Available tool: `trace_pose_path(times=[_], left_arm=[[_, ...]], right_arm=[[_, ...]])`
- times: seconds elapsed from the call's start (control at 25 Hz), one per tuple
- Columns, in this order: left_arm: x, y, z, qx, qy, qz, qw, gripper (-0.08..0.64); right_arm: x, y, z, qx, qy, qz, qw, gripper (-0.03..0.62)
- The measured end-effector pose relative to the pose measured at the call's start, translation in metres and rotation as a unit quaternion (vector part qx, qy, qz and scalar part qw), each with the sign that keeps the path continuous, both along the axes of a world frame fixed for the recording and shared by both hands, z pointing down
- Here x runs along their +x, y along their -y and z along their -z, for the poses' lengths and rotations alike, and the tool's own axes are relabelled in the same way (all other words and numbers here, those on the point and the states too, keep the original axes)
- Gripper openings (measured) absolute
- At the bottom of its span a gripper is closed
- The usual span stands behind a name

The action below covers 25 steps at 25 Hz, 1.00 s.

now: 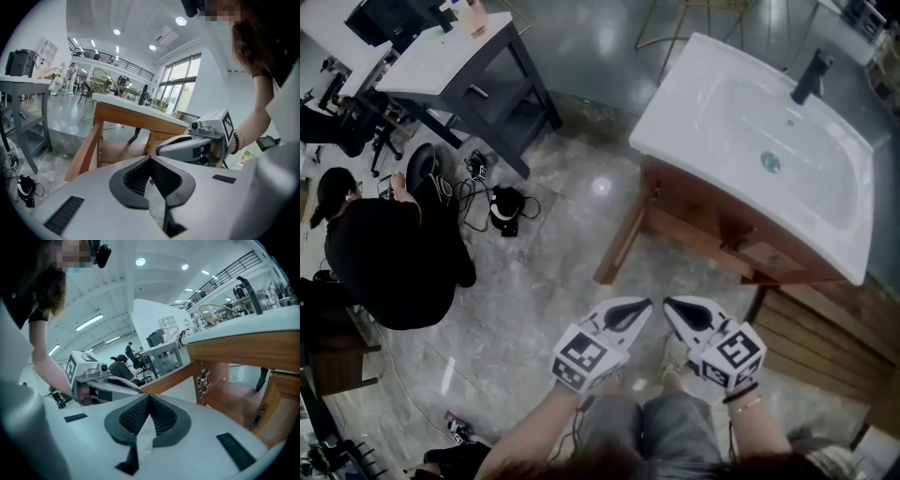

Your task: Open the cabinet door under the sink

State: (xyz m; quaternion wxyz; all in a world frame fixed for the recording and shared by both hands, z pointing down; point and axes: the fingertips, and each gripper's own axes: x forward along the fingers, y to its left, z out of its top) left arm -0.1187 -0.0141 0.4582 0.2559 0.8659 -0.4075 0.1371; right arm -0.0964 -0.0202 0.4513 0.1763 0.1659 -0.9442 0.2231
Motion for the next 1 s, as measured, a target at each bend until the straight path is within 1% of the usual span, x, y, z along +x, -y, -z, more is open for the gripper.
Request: trace_pose_path(times=[0.16, 0.28, 0.4, 0.56, 0.68, 0.84, 1.0], left_arm=[[0.02, 0.023, 0.031, 0.016, -0.011, 0.008, 0.9998, 0.009], [0.036, 0.037, 0.055, 0.021, -0.022, 0.016, 0.9994, 0.009], [0.048, 0.048, 0.083, 0.028, -0.036, 0.025, 0.9987, 0.009], [0.067, 0.058, 0.115, 0.051, -0.029, 0.02, 0.9981, 0.009], [0.083, 0.065, 0.137, 0.068, -0.026, 0.02, 0.9972, 0.009], [0.101, 0.074, 0.164, 0.083, -0.026, 0.016, 0.9961, 0.009], [0.119, 0.078, 0.182, 0.096, -0.015, 0.003, 0.9952, 0.009]], right_arm=[[0.027, 0.017, 0.032, 0.01, -0.004, -0.009, 1.0, 0.011], [0.049, 0.025, 0.055, 0.018, -0.015, -0.018, 1.0, 0.009], [0.069, 0.035, 0.082, 0.029, -0.015, -0.029, 0.999, 0.009], [0.093, 0.048, 0.111, 0.055, -0.017, -0.036, 0.998, 0.009], [0.111, 0.058, 0.134, 0.071, -0.01, -0.048, 0.996, 0.008], [0.127, 0.068, 0.163, 0.094, 0.001, -0.064, 0.994, 0.009], [0.143, 0.073, 0.185, 0.116, 0.009, -0.075, 0.99, 0.009]])
